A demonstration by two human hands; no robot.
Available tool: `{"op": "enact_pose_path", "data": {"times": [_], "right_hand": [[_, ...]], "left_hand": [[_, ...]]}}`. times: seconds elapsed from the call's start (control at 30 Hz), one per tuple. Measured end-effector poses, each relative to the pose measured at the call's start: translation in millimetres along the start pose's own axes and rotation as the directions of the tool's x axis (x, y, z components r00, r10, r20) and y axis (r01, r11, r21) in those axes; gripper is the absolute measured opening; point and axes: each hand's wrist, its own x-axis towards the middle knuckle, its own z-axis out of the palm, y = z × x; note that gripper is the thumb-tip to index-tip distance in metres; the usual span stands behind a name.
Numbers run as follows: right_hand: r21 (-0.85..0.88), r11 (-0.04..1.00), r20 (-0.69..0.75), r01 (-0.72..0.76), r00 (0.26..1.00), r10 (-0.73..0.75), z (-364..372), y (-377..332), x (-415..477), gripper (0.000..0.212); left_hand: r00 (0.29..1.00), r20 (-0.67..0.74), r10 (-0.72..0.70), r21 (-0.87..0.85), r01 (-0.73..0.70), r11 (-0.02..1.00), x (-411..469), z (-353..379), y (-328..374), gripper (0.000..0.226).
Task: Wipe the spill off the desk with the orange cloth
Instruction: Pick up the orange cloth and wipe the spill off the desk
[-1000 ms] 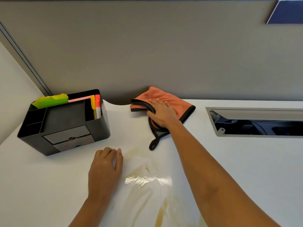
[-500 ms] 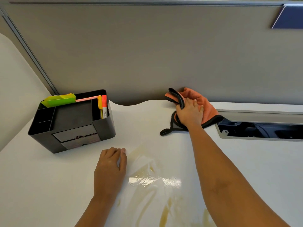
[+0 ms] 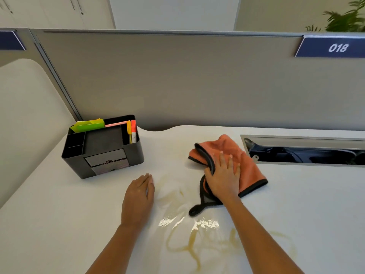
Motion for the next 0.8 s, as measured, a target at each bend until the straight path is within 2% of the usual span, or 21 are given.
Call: {"op": "enact_pose_path", "data": {"times": [0.13,0.2,0.27,0.33,0.4,0.47,0.53,0.6,0.7,0.8], "right_hand": [[0.002,0.96,0.144,0.281,0.95,-0.278,-4.0,5.0,-47.1,0.076],[0.023,0.945,0.169,0.326,0.93,-0.325,-6.1,21.2,-55.6,0.079],[0.041,0.962,0.139,0.27,0.952,-0.273,-7.1,34.9,-49.1,0.079],[0.039,0.988,0.089,0.149,0.984,-0.152,-10.3,40.4,-29.5,0.072],[0.029,0.998,0.086,0.054,0.995,-0.056,-12.2,28.2,-10.4,0.067],[0.026,0.999,0.109,0.04,0.993,-0.042,-9.5,3.9,3.5,0.066],[0.026,0.992,0.133,0.121,0.983,-0.124,-2.8,-25.6,8.4,0.066],[0.033,0.963,0.167,0.268,0.948,-0.269,7.8,-55.6,-0.2,0.065],[0.08,0.863,0.213,0.499,0.837,-0.504,17.4,-80.3,-35.2,0.064],[0.119,0.783,0.21,0.611,0.755,-0.621,15.1,-63.9,-63.3,0.07]], "left_hand": [[0.999,0.047,0.021,0.054,-0.023,0.998,-12.4,-9.0,-8.6,0.048],[0.999,0.047,0.014,0.047,-0.016,0.999,-20.4,-14.2,-12.4,0.042],[0.999,0.049,0.021,0.041,-0.023,0.999,-28.9,-17.5,-17.7,0.042],[0.998,0.058,0.033,0.028,-0.034,0.999,-32.0,-17.3,-17.4,0.043],[0.997,0.071,0.04,0.017,-0.042,0.999,-33.8,-15.8,-17.6,0.044],[0.995,0.086,0.048,0.006,-0.049,0.999,-32.2,-14.5,-18.3,0.046],[0.995,0.091,0.046,0.001,-0.046,0.999,-30.1,-13.8,-19.0,0.047],[0.995,0.091,0.048,-0.014,-0.047,0.999,-29.4,-14.0,-20.1,0.047],[0.997,0.061,0.045,-0.088,-0.04,0.995,-29.7,-16.8,-18.7,0.046],[0.998,0.059,-0.004,-0.143,0.012,0.99,-30.5,-18.5,-17.3,0.044]]}}
